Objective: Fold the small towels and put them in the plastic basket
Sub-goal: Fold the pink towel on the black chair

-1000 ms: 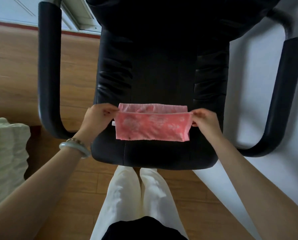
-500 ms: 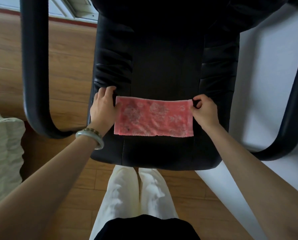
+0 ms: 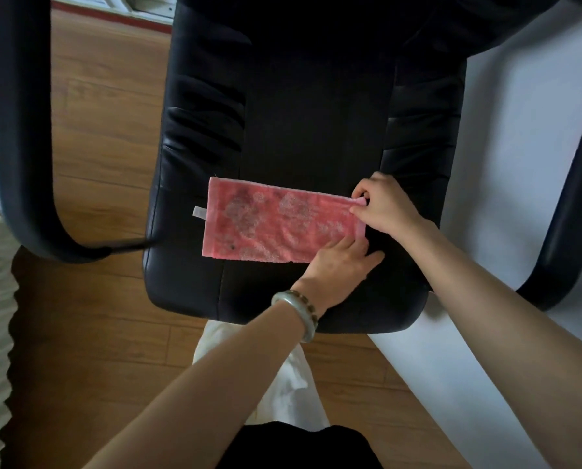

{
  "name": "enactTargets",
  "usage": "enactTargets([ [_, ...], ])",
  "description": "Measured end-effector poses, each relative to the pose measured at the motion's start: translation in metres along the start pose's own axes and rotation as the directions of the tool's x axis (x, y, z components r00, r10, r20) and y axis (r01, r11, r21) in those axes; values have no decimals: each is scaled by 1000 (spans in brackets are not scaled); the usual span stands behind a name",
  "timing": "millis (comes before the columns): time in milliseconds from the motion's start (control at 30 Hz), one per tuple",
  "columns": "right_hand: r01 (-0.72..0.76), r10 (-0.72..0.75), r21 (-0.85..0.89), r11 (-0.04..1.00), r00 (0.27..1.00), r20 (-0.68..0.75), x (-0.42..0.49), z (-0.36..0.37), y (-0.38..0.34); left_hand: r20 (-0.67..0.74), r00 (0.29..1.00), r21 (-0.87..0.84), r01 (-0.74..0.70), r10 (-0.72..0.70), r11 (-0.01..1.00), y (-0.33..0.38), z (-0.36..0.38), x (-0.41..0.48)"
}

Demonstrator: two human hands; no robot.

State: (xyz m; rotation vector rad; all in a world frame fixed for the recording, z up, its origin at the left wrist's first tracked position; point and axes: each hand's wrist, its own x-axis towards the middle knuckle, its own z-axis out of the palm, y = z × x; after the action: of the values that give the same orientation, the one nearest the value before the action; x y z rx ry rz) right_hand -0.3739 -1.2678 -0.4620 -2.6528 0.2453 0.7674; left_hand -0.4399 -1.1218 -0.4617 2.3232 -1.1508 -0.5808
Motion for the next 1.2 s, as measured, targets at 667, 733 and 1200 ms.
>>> enactTargets([
  [667,-197,61,669,716,973,221,4,-43,-73,-224,623,-656,472,-749,589,-1,-53,-69],
  [733,-176,36,661,729,975,219,10,-37,-95,-171,509,-728,511,-844,456,-10,-66,-84],
  [1200,-108,-4,560,821,981,195,40,22,-196,5,171,-811,577,-985,96,-80,-77,-139],
])
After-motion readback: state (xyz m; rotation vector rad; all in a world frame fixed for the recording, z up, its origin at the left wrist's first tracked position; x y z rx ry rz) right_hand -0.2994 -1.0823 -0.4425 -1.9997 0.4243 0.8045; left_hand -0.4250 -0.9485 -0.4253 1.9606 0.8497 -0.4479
